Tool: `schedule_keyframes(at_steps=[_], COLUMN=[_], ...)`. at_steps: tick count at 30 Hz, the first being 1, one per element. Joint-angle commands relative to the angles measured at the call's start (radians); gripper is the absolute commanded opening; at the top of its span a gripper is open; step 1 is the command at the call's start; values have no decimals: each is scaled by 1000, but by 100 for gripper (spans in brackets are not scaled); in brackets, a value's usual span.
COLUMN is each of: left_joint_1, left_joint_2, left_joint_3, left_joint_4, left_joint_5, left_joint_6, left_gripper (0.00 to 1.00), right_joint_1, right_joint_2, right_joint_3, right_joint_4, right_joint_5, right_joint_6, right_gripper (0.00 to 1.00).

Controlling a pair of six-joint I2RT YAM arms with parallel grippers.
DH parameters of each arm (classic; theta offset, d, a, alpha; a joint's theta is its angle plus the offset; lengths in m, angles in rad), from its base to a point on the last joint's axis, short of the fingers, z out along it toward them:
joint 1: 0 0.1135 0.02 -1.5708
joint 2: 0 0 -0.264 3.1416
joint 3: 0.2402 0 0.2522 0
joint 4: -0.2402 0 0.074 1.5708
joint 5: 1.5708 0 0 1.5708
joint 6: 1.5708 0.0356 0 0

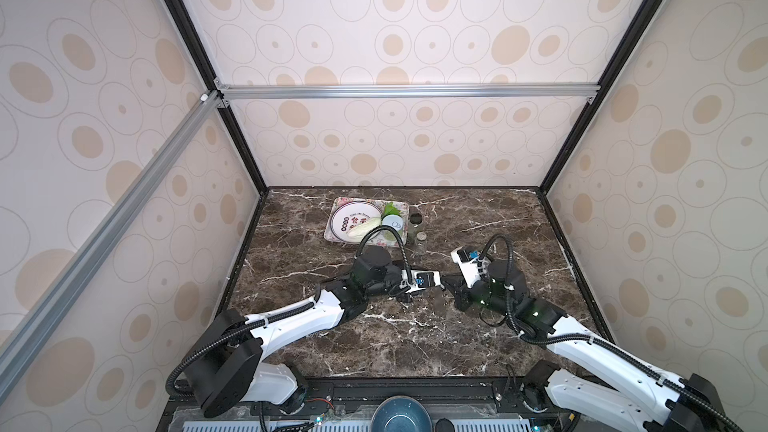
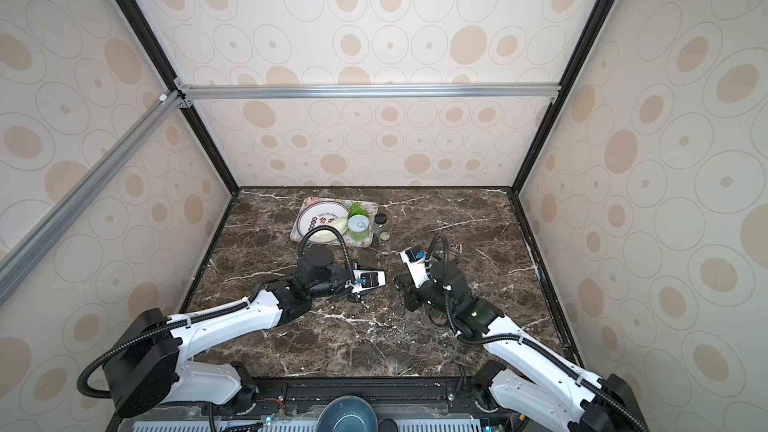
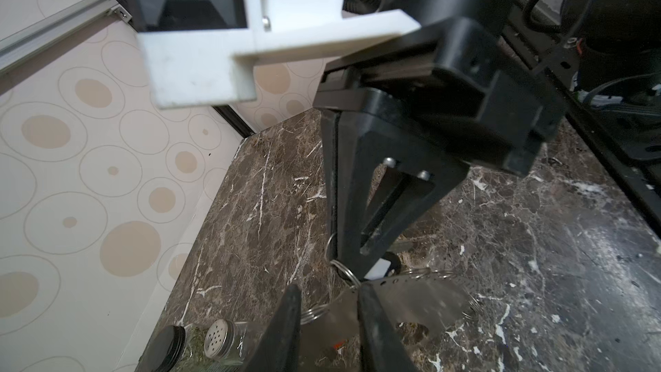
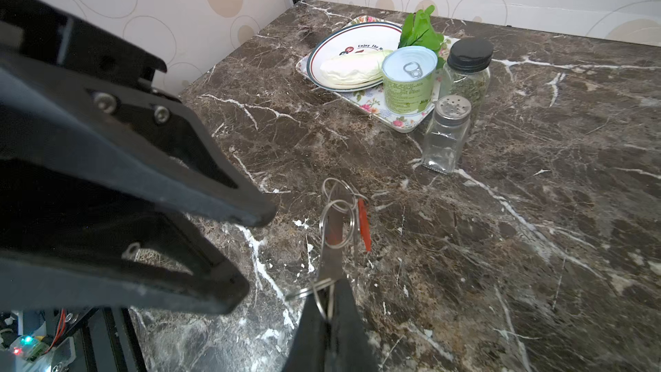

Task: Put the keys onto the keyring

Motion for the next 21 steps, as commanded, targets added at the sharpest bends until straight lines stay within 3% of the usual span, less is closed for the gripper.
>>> schedule_keyframes(at_steps=[1,8,16,21], left_joint_1=[-8,-10,-16,-16], left_joint_2=[26,96,127,129], left_joint_3=[66,138,161,157], left_joint_4=[-55,-154,-143,-107], left_joint_5=[39,45,-6,-31], left_joint_6=[27,37,12,-15], left_gripper=[28,32,32,24], right_joint_1=[-5,-4,-4,-4], right_joint_2=[-19,-13,-12,-17], right_joint_3=[-5,-5,-5,-7], right_joint_4=[19,20,22,25], right_joint_5=[2,3,-9,-15], right_joint_6=[2,2,-1,-2], right_gripper=[0,0,0,0])
